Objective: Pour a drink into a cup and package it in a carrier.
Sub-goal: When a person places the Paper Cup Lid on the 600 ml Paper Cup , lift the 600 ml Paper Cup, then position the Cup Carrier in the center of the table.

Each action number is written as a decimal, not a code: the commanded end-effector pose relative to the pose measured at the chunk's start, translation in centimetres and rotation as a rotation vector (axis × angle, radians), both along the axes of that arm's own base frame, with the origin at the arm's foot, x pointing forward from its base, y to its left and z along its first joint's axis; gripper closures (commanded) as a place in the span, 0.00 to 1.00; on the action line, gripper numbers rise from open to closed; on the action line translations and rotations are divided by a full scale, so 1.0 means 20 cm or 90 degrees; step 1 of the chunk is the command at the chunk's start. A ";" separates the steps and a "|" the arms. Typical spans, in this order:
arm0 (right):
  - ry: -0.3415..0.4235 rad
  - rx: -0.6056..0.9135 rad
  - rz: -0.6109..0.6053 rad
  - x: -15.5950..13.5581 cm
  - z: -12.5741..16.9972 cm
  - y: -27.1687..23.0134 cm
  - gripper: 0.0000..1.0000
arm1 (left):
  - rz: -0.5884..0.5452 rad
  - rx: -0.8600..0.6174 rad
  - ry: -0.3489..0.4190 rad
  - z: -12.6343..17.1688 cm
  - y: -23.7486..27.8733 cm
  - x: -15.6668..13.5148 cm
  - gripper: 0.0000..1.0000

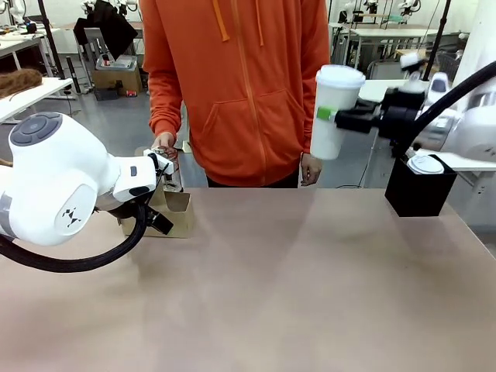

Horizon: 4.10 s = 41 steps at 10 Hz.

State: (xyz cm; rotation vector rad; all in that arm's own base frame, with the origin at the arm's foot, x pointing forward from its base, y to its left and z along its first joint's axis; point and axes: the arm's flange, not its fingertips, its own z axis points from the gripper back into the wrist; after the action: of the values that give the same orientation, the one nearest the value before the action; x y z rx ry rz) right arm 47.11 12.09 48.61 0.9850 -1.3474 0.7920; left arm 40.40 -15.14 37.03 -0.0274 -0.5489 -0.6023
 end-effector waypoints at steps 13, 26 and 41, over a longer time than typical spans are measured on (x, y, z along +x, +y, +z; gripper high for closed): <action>-0.014 -0.011 0.006 -0.14 0.24 -0.02 0.20 | 0.000 -0.001 0.000 0.00 0.00 0.00 0.00; -0.014 -0.011 0.006 -0.14 0.24 -0.02 0.20 | 0.204 -0.011 0.104 0.85 -0.05 0.37 0.00; -0.014 -0.011 0.006 -0.14 0.24 -0.02 0.20 | 0.306 -0.012 0.149 0.66 -0.04 0.60 1.00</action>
State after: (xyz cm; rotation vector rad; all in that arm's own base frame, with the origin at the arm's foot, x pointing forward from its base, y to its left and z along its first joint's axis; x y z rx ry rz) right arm 44.07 11.50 52.90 0.9633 -1.3446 0.8223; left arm 52.07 -15.47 50.05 -0.0014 -0.3167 -0.1475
